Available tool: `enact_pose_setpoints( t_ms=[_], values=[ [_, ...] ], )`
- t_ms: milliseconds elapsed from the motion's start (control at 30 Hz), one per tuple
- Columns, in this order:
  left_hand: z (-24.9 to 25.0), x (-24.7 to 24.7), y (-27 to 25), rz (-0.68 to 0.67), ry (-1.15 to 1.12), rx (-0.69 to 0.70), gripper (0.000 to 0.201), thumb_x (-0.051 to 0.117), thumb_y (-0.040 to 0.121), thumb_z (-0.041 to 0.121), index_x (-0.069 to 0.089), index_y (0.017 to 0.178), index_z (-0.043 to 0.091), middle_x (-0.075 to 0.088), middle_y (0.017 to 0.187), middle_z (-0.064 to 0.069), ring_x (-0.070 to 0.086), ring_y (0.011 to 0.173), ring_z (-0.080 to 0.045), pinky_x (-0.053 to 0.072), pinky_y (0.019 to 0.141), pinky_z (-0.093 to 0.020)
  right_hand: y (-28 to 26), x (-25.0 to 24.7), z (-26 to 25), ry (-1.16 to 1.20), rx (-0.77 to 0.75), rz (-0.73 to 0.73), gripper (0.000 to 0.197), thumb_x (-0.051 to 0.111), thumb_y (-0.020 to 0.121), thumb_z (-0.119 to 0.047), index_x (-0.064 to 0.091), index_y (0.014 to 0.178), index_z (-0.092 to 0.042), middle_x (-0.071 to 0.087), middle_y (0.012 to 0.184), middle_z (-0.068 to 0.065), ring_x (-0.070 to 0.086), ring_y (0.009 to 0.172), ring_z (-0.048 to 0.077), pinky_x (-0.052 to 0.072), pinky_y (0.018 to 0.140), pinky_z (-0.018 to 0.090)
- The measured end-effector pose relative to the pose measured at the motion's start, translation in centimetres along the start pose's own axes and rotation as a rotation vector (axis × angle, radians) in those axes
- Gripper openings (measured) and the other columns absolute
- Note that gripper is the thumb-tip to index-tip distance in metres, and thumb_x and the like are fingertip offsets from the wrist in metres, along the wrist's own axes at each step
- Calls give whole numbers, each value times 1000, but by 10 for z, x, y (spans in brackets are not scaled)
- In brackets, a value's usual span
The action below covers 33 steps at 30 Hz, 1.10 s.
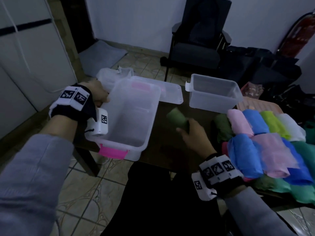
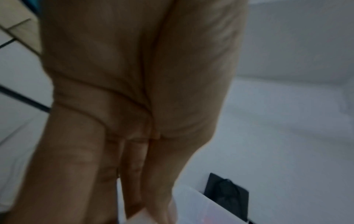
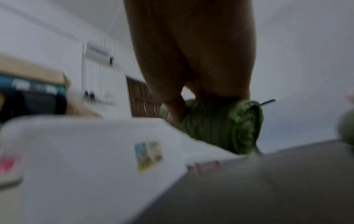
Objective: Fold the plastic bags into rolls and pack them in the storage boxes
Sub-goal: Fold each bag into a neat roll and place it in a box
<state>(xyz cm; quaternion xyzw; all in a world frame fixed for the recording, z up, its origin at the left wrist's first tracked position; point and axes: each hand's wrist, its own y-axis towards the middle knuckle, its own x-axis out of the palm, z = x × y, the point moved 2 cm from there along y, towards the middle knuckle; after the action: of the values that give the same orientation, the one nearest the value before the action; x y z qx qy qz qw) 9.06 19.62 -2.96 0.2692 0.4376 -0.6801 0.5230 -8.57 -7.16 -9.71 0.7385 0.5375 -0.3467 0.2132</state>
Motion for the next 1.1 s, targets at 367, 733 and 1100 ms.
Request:
enact_pose_setpoints(
  t_ms=[367, 733, 1100],
  values=[
    [33, 12, -71, -118, -542, 237, 15, 60, 88, 3, 57, 98, 14, 57, 78, 1, 57, 70, -14, 57, 54, -30, 1, -42, -110, 300, -553, 457, 45, 58, 92, -23, 43, 131, -4, 50, 108, -1, 48, 87, 0, 35, 70, -1],
    [26, 36, -102, -27, -667, 383, 21, 61, 87, 4, 61, 104, 17, 58, 84, 8, 59, 86, -10, 57, 68, -37, -10, 23, -84, -327, -351, 104, 44, 56, 91, -24, 42, 130, -10, 49, 122, 9, 46, 111, 24, 36, 94, 35],
    [5, 43, -100, 82, -680, 409, 23, 63, 87, 6, 64, 102, 24, 58, 88, 7, 62, 100, -20, 58, 75, -45, -11, 70, -79, -513, -208, -230, 38, 55, 93, -23, 47, 124, -4, 40, 127, 17, 39, 119, 30, 39, 95, 37]
  ],
)
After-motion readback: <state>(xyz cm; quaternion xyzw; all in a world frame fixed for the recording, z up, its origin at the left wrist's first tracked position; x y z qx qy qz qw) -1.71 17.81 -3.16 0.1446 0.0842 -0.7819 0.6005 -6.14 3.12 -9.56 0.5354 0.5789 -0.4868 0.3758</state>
